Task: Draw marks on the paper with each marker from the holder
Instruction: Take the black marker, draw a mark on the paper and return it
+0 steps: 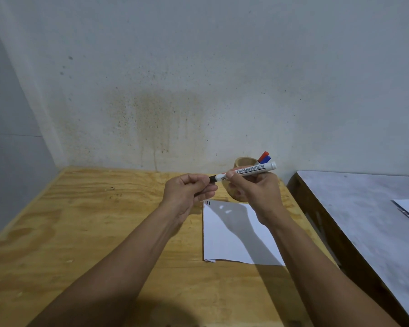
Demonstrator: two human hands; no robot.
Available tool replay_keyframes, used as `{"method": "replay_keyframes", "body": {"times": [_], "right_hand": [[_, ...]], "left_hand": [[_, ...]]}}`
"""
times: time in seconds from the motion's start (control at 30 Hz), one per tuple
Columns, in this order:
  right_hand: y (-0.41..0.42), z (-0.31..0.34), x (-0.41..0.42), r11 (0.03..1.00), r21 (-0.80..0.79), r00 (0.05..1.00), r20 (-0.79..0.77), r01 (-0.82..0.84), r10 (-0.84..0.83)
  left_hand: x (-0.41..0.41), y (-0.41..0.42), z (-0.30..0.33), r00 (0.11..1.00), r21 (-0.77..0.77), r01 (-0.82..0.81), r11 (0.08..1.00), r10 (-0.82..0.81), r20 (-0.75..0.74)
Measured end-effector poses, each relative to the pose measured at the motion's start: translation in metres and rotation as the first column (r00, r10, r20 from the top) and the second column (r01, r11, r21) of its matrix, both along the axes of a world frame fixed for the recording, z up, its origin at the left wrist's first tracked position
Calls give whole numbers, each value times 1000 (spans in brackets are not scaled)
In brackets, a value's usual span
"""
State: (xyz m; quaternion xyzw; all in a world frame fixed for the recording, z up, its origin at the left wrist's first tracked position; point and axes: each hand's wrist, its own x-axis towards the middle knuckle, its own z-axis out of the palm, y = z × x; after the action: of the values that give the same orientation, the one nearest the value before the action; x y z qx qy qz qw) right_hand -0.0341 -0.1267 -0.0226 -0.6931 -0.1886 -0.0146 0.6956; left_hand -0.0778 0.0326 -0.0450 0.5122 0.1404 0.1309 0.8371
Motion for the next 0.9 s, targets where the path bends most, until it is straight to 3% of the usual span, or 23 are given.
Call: {"method": "replay_keyframes", "body": {"times": [0.3, 0.37, 0.43, 0.5, 0.57, 0.7, 0.77, 0.83, 0.9], "right_hand": [[4, -4, 8, 999, 25, 999, 24, 46, -46], [2, -4, 14, 998, -43, 997, 52, 56, -53], [-4, 1, 24, 994, -85, 997, 52, 67, -63], [-14, 10, 42, 987, -128, 992, 86, 101, -91], [-24, 24, 59, 927, -325, 976, 169, 186, -137], [-44, 54, 82, 617, -705, 927, 355, 350, -121], [-48, 65, 90, 536, -728, 894, 427, 427, -132], [-50, 70, 98, 555, -700, 885, 434, 449, -169], [-46, 73, 103, 547, -720, 895, 421, 427, -145]], "left_hand": [[5, -20, 2, 982, 0, -175, 985, 174, 73], [8, -24, 1, 990, 106, -136, 985, 131, 55], [12, -28, -1, 994, 336, -105, 936, 106, 13], [16, -30, -1, 993, 551, -104, 828, 120, 7], [21, -29, 1, 995, 715, -92, 693, 95, 36], [35, -28, 0, 996, 932, -14, 363, -80, 47], [41, -31, 2, 988, 983, 43, 176, -153, -16], [46, -34, 7, 982, 997, 68, 23, -177, -63], [48, -37, 11, 979, 996, 61, -71, -191, -74]]}}
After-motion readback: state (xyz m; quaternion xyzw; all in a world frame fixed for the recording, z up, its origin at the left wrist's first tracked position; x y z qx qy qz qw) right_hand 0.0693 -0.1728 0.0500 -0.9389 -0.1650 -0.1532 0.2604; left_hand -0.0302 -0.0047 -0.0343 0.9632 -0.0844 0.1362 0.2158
